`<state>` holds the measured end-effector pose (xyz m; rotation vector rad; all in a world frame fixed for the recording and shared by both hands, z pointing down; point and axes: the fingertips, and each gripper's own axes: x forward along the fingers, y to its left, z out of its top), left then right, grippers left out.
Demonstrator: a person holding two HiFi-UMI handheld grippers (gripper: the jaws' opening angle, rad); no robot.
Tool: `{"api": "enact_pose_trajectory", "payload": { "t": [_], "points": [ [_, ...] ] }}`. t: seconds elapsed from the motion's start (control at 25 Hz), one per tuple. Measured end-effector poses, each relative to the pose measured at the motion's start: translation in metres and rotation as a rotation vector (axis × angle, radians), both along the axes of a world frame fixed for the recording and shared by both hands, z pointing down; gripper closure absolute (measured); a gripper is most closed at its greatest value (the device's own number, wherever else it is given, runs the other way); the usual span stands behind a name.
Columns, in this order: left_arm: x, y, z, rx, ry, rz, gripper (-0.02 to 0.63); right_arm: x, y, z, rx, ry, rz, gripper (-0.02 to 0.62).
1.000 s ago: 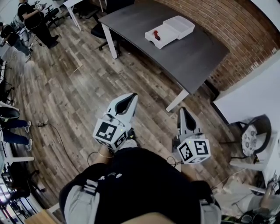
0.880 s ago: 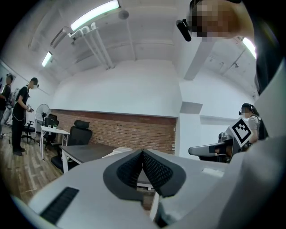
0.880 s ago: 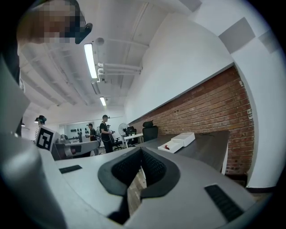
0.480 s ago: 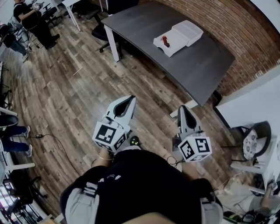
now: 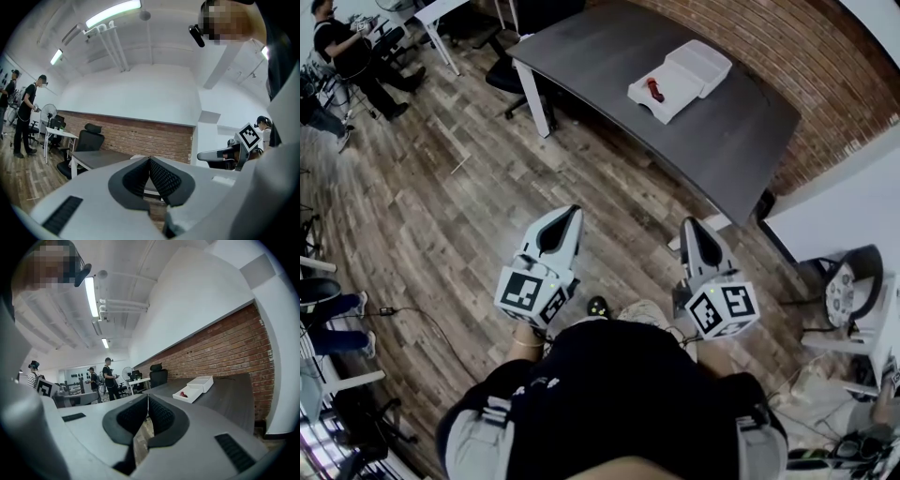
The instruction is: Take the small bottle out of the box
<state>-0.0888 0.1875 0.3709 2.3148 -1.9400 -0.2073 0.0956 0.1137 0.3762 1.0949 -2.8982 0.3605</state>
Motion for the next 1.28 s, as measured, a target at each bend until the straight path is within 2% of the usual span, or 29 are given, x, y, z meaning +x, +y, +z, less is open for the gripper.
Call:
{"api": "enact_pose_trajectory", "payload": {
  "t": [0.2, 0.56, 0.72, 0.88, 1.08, 1.28],
  "points": [
    [0.000, -0.011, 0.002, -0.005, 0.003, 0.019, 0.603, -0.004, -0.012, 0.008, -0.029, 0.010, 0.009, 0.586],
    [-0.042, -0.046, 0.002, -0.006, -0.009, -0.061, 0.603, -0.045, -0.074, 0.008, -0.020, -0.011, -0.031, 0.578],
    [-0.061, -0.079, 0.002, -0.005, -0.016, -0.074, 0.603, -0.065, -0.109, 0.007, -0.014, -0.022, -0.042, 0.575],
    [-0.065, -0.119, -0.012, 0.047, 0.007, -0.036, 0.603, -0.073, -0.151, 0.008, -0.019, -0.029, -0.036, 0.574],
    [-0.076, -0.171, -0.009, -0.004, -0.052, -0.052, 0.603, -0.086, -0.207, 0.012, -0.044, -0.044, -0.039, 0.572],
    [-0.084, -0.218, -0.011, -0.032, -0.051, -0.058, 0.603, -0.097, -0.257, 0.014, -0.065, -0.066, -0.053, 0.566]
  ]
}}
